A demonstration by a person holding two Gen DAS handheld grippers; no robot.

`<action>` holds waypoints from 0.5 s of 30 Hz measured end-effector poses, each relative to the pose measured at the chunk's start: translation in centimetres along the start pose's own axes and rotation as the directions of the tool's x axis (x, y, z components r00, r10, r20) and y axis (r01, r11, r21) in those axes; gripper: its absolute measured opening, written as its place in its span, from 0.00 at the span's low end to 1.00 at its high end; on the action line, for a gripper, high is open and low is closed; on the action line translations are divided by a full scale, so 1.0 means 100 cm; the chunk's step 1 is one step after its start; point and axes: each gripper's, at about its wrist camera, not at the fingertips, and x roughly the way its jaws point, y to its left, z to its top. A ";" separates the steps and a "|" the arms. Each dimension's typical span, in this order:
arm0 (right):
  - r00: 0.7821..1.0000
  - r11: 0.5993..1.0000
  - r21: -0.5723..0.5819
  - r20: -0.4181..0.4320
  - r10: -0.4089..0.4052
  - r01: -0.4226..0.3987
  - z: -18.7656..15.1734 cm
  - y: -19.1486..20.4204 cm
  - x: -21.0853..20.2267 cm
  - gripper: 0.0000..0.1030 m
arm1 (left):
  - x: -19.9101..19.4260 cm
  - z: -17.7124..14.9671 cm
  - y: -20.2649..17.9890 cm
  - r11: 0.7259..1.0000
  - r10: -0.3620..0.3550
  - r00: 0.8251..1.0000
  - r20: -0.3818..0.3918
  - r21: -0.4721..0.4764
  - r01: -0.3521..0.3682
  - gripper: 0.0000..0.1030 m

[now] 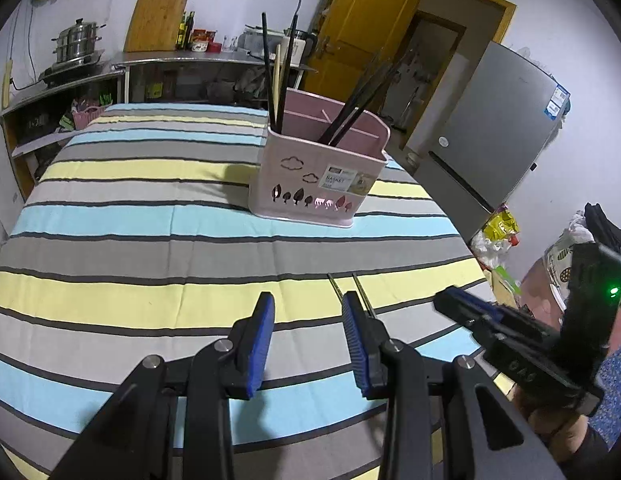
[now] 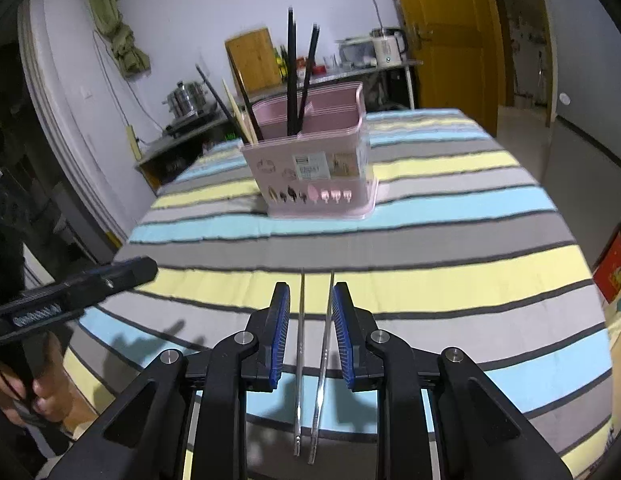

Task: Organize utensils
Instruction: 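Withdraw both tools and move them toward the metal chopsticks on the cloth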

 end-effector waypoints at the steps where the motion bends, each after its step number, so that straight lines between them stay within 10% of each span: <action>1: 1.000 1.000 0.000 -0.013 0.000 0.000 -0.002 -0.001 0.006 0.22 | 0.003 0.000 0.001 1.000 -0.002 1.000 -0.007 -0.004 0.002 0.35; 15: 0.987 1.000 0.001 -0.161 -0.013 0.013 -0.020 -0.014 0.063 0.07 | 0.055 -0.005 0.011 0.998 -0.031 0.992 -0.119 -0.062 0.023 0.35</action>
